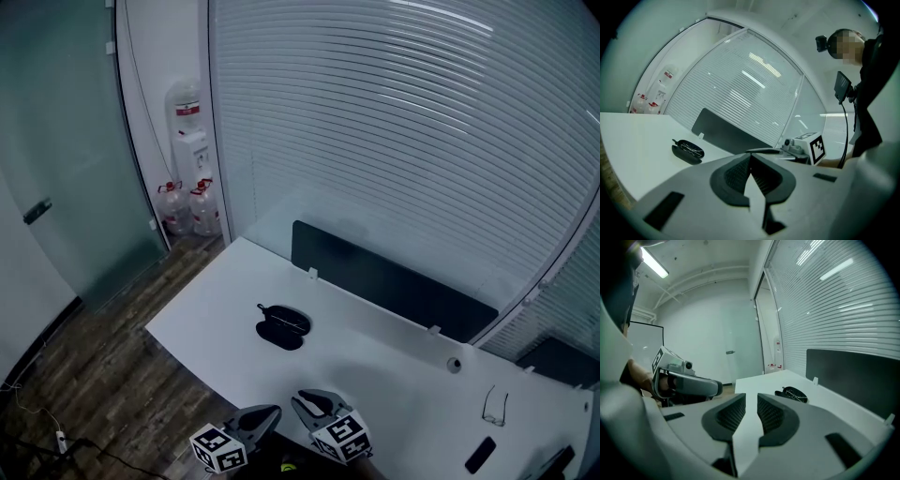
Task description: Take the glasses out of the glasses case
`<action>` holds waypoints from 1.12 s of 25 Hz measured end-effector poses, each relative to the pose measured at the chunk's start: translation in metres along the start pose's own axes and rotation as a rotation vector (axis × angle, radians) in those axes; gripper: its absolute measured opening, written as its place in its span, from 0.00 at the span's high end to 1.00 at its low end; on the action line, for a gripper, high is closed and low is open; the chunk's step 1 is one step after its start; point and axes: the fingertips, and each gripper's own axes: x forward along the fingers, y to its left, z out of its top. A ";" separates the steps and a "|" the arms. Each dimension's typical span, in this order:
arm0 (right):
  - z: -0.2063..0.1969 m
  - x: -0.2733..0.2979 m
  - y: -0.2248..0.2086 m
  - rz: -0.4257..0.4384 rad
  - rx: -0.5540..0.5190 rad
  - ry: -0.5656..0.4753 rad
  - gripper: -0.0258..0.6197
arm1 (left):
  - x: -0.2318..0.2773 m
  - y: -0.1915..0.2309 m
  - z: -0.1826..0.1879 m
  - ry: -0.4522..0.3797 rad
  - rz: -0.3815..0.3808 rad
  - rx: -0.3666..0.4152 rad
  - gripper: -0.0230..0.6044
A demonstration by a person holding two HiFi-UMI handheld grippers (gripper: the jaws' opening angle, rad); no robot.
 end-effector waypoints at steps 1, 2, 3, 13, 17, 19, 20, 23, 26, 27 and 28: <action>0.004 0.004 -0.002 -0.002 -0.001 0.000 0.85 | 0.003 0.004 0.003 0.004 -0.006 0.005 0.96; 0.007 0.008 -0.005 -0.004 -0.001 0.002 0.84 | 0.007 0.008 0.005 0.008 -0.011 0.007 0.96; 0.008 0.012 -0.008 -0.008 -0.001 0.005 0.83 | 0.010 0.013 0.006 0.012 -0.016 0.005 0.96; 0.016 0.051 -0.035 -0.048 0.037 0.065 0.81 | 0.023 0.051 0.028 0.021 -0.052 -0.022 0.96; 0.021 0.066 -0.045 -0.056 0.063 0.074 0.80 | 0.030 0.064 0.036 0.042 -0.066 -0.012 0.96; 0.022 0.074 -0.050 -0.063 0.070 0.082 0.79 | 0.035 0.069 0.037 0.060 -0.080 -0.011 0.96; 0.022 0.078 -0.053 -0.068 0.068 0.090 0.79 | 0.037 0.072 0.038 0.066 -0.086 -0.012 0.96; 0.021 0.088 -0.058 -0.083 0.072 0.111 0.78 | 0.039 0.080 0.043 0.072 -0.099 -0.008 0.96; 0.019 0.096 -0.062 -0.103 0.078 0.135 0.77 | 0.042 0.088 0.045 0.089 -0.117 -0.007 0.96; 0.018 0.098 -0.064 -0.109 0.078 0.145 0.77 | 0.043 0.090 0.045 0.095 -0.125 -0.010 0.96; 0.016 0.100 -0.065 -0.114 0.078 0.155 0.77 | 0.045 0.093 0.044 0.102 -0.132 -0.012 0.96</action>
